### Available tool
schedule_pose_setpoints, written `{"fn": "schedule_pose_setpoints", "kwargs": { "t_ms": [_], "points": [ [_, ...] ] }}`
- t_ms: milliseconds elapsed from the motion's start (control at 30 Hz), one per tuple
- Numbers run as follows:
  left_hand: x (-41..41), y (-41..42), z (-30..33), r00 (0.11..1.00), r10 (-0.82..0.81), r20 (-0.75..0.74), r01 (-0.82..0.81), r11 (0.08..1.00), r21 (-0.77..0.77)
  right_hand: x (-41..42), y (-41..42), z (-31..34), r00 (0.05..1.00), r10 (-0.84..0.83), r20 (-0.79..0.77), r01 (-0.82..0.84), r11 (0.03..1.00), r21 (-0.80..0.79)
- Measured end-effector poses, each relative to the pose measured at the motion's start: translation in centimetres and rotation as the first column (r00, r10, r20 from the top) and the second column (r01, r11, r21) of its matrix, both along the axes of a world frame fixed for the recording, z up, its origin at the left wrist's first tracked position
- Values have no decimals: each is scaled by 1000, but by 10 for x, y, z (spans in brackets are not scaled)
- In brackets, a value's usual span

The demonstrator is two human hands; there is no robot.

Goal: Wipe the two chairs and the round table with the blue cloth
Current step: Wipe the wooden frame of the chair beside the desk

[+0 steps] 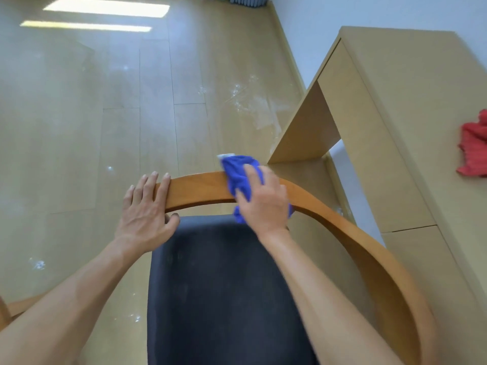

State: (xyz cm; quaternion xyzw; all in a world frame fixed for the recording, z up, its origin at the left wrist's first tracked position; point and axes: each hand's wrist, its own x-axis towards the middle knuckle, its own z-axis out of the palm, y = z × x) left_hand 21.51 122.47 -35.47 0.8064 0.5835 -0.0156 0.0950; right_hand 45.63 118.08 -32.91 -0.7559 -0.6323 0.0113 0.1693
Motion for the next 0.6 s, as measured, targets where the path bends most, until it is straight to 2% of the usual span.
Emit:
{"fn": "schedule_pose_setpoints", "kwargs": {
  "t_ms": [100,167,233,300,400,600],
  "points": [
    [0,-1,-1,1000,0,5,0,1000,9,85,-41,4,962,-273,-6,272,961,-48],
    [1,-1,-1,1000,-2,3,2,1000,7,123,-60,7,853,-516,-82,506,855,-115],
    [1,0,0,1000,-1,1,1,1000,5,127,-63,5,776,-624,-91,609,780,-145],
    [1,0,0,1000,-1,5,1,1000,7,107,-56,2,787,-616,-42,612,787,-76],
    [1,0,-3,1000,-1,11,1,1000,15,56,-25,1,842,-536,-60,537,843,13],
    [0,1,-2,999,-14,45,14,1000,8,-80,47,2,978,-206,-13,207,978,31]
  ]
}}
